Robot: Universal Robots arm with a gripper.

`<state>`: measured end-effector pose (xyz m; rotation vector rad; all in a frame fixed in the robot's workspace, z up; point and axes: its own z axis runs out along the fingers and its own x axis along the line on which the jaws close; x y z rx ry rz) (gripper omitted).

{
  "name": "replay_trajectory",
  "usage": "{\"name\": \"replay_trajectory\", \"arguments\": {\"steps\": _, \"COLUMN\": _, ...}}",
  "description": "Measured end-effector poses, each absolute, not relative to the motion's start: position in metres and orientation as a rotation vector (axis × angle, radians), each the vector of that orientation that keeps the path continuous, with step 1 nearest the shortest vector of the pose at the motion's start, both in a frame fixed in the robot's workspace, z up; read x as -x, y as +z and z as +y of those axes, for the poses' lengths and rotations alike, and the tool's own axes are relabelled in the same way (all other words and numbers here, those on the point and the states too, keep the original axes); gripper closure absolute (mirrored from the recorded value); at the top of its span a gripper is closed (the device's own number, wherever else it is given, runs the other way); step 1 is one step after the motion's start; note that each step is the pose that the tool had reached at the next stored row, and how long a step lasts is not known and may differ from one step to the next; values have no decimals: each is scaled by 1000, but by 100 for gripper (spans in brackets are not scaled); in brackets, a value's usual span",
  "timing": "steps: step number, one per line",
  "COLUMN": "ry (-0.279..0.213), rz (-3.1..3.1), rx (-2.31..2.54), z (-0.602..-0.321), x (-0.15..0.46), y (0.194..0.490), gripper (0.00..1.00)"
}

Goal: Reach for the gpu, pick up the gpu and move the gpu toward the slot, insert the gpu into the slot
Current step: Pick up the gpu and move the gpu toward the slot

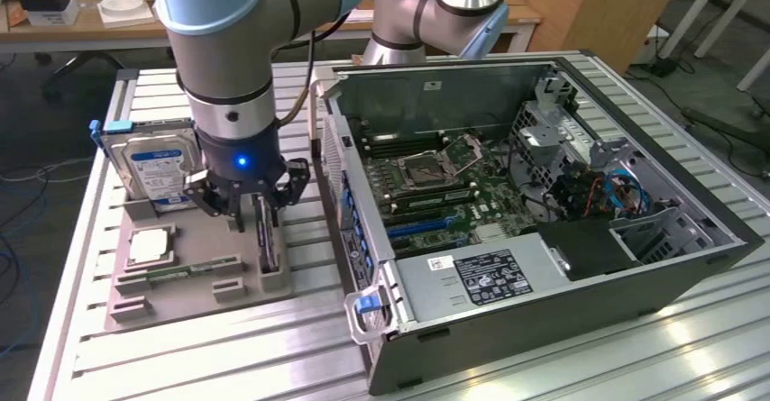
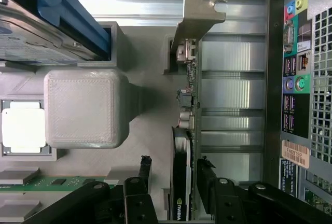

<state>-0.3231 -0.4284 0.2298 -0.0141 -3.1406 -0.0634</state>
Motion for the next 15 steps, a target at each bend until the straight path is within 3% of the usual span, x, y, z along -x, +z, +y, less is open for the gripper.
{"name": "replay_trajectory", "arguments": {"steps": 6, "ry": -63, "rz": -3140, "rx": 14, "z": -428, "x": 321, "y": 229, "gripper": 52}}
{"name": "replay_trajectory", "arguments": {"steps": 9, "ry": -63, "rz": -3140, "rx": 14, "z": -428, "x": 321, "y": 229, "gripper": 60}}
{"name": "replay_trajectory", "arguments": {"steps": 10, "ry": -63, "rz": -3140, "rx": 14, "z": -428, "x": 321, "y": 229, "gripper": 67}}
{"name": "replay_trajectory", "arguments": {"steps": 15, "ry": -63, "rz": -3140, "rx": 14, "z": -428, "x": 321, "y": 229, "gripper": 67}}
